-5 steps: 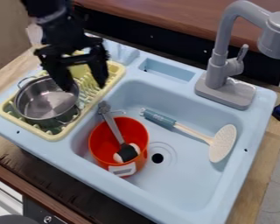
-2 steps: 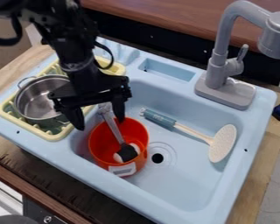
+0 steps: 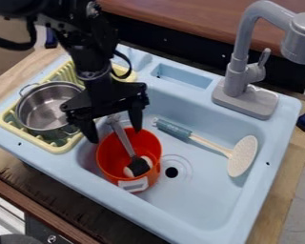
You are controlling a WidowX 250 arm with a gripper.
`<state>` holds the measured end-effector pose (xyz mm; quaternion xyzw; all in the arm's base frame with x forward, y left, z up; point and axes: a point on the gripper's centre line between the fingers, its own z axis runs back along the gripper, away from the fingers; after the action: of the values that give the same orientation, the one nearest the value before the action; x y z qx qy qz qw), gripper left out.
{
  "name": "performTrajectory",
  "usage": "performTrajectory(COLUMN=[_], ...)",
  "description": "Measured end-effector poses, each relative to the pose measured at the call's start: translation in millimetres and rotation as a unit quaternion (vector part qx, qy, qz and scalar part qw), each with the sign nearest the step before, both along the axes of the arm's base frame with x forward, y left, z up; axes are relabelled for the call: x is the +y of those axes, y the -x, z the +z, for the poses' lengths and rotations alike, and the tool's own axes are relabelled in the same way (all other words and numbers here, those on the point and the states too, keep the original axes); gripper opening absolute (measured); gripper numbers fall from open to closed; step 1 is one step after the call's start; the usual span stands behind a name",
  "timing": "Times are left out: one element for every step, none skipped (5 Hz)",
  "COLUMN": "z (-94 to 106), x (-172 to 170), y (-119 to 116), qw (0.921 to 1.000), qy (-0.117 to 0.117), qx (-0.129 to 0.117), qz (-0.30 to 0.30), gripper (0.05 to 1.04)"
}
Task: Put the silver spoon in the yelow tray.
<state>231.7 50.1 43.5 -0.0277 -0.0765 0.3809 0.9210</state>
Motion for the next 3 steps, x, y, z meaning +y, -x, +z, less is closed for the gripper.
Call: performTrajectory(z=[-0.7, 0.2, -9.0], x=[3.6, 11.4, 11.2], y=[-8.9, -13.7, -12.9], qw=[0.9998, 0.9982, 0.9980], qy=[-0.003, -0.027, -0.036], qx=[-0.007, -0.022, -0.006], qz=[0.020, 0.049, 0.052], gripper=[0.978, 0.978, 0.978])
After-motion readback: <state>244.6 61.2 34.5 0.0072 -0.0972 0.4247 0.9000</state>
